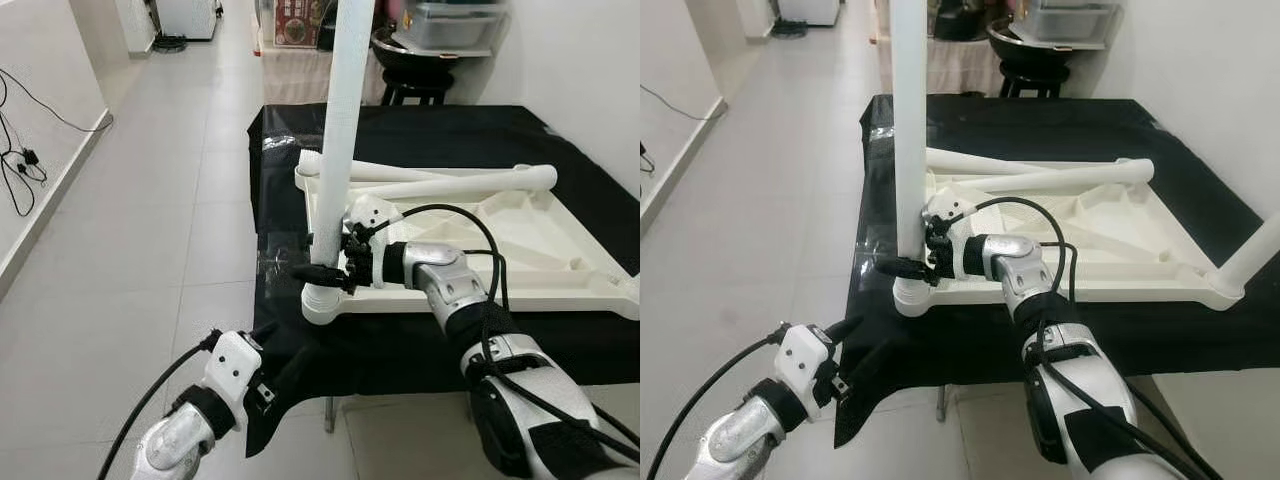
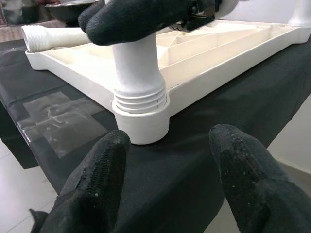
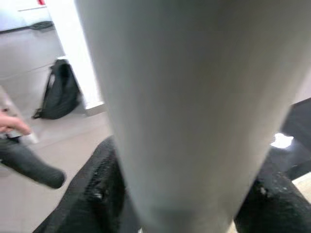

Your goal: Building children table

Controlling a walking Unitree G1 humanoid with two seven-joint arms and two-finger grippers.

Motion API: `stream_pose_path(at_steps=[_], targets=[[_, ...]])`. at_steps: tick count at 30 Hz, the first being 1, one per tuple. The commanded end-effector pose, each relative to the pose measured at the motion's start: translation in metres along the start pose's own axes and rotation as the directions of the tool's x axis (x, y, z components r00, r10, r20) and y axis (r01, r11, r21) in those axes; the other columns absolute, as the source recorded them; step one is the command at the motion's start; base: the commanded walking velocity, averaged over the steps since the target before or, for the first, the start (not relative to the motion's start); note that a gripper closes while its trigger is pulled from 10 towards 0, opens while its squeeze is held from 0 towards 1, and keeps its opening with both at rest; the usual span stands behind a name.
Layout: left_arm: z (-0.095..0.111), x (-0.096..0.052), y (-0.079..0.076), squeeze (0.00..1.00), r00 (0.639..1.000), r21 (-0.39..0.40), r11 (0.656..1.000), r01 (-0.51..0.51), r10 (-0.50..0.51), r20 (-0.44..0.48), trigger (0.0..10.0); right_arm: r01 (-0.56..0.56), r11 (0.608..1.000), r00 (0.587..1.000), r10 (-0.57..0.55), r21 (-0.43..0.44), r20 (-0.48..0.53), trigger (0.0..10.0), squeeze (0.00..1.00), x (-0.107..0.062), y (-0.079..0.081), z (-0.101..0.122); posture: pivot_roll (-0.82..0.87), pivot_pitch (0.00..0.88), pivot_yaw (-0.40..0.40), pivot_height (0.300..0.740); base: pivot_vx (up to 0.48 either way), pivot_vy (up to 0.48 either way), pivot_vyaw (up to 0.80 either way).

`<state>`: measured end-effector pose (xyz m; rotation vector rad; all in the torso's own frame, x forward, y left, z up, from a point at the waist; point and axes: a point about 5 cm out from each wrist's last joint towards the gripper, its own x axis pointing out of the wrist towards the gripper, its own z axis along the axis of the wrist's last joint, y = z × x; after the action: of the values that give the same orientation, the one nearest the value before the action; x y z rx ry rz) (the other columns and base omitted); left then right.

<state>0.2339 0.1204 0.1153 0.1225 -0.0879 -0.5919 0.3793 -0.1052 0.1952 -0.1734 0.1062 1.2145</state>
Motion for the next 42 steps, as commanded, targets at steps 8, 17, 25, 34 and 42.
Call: stream_pose_path(at_steps=[8,17,25,34,42], targets=[[0.001,-0.001,-0.011,0.0,1.0,-0.029,0.999,0.018,-0.018,-0.001,10.0,-0.025,1.0,0.998,0.024,0.013,0.06,0.0,0.0,-0.019,-0.005,0.0,0.06,0.142,-0.102,0.74,0.0,0.0,0.0],[0.004,-0.003,-0.009,0.0,1.0,-0.032,0.999,0.017,-0.017,0.004,10.0,0.579,0.774,0.755,-0.628,0.258,0.188,0.0,0.0,-0.024,-0.006,-0.022,0.0,0.161,-0.093,0.74,0.0,0.0,0.0],[0.005,0.0,-0.004,0.0,1.0,-0.025,1.0,0.011,-0.011,0.002,10.0,0.711,0.664,0.672,-0.739,0.229,0.057,0.0,0.0,0.015,0.063,-0.06,-0.02,0.161,-0.046,0.74,0.0,0.0,0.0],[0.002,0.005,-0.001,0.0,1.0,-0.021,1.0,-0.008,0.008,-0.005,10.0,0.53,0.818,0.8,-0.569,0.222,0.188,10.0,0.93,0.025,0.044,-0.033,-0.01,0.127,-0.056,0.74,0.0,0.0,0.0],[-0.001,0.009,0.001,0.0,1.0,-0.02,1.0,-0.004,0.004,-0.013,10.0,0.215,0.971,0.932,-0.236,0.105,0.274,10.0,0.53,0.011,0.025,0.005,0.0,0.104,-0.06,0.74,0.0,0.0,0.0]])
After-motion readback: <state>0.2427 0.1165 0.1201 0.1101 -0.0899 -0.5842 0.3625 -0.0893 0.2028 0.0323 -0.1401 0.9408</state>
